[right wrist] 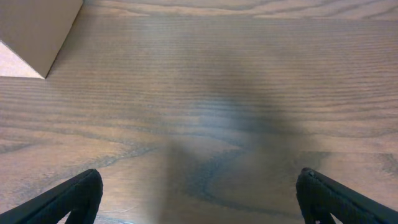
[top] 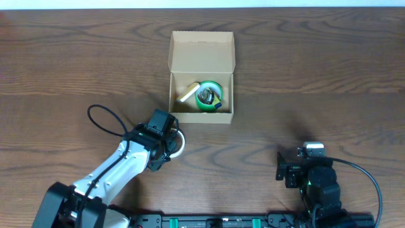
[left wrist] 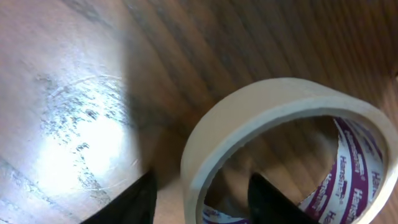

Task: Pack container
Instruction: 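Move the left gripper to the white tape roll and grasp its rim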

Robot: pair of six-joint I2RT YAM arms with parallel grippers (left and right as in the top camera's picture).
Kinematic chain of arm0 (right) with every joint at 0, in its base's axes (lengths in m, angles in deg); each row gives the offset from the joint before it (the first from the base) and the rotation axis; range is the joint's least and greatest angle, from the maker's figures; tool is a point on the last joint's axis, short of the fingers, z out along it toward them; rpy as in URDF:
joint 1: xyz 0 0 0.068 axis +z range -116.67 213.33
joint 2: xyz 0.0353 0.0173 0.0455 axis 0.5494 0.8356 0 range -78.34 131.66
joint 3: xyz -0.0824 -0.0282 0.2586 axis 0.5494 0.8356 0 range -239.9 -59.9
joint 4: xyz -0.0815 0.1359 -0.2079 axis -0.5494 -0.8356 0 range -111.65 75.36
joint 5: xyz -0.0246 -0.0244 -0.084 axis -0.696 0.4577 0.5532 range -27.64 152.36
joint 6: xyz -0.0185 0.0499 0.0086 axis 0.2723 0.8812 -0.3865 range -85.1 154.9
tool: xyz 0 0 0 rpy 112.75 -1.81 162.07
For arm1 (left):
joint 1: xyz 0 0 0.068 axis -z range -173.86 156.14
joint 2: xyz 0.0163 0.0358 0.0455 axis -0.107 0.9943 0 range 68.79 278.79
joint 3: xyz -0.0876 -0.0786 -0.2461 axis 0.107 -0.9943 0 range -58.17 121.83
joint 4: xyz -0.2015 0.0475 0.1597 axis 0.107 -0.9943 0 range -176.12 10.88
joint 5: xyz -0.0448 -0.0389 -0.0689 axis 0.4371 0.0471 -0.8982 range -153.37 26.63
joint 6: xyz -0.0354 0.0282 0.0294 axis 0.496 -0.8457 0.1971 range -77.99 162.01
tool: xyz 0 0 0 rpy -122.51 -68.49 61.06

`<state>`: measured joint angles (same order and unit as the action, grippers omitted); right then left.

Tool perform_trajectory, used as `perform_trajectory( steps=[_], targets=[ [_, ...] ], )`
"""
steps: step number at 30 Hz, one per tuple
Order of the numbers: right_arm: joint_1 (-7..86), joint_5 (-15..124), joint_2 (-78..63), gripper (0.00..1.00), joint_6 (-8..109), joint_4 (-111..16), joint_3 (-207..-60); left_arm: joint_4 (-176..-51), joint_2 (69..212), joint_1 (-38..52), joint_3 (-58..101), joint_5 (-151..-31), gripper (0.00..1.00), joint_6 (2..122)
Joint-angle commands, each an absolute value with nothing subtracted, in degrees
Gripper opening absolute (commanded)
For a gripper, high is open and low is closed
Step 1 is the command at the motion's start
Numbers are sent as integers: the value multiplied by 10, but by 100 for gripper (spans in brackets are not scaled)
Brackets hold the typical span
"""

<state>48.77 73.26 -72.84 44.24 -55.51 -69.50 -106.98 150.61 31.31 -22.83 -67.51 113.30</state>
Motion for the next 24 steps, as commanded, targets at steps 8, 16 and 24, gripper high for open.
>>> perform_trajectory(
  steps=[8, 16, 24],
  targets=[
    [484, 733, -731, 99, 434, -556, -693, -1042, 1519, 312, -233, -678, 6, 1140],
    [484, 732, -731, 99, 434, -556, -693, -1089, 1413, 312, -233, -631, 6, 1140],
    [484, 733, -731, 99, 434, -556, -693, -1155, 1253, 312, -224, -572, 6, 1118]
  ],
)
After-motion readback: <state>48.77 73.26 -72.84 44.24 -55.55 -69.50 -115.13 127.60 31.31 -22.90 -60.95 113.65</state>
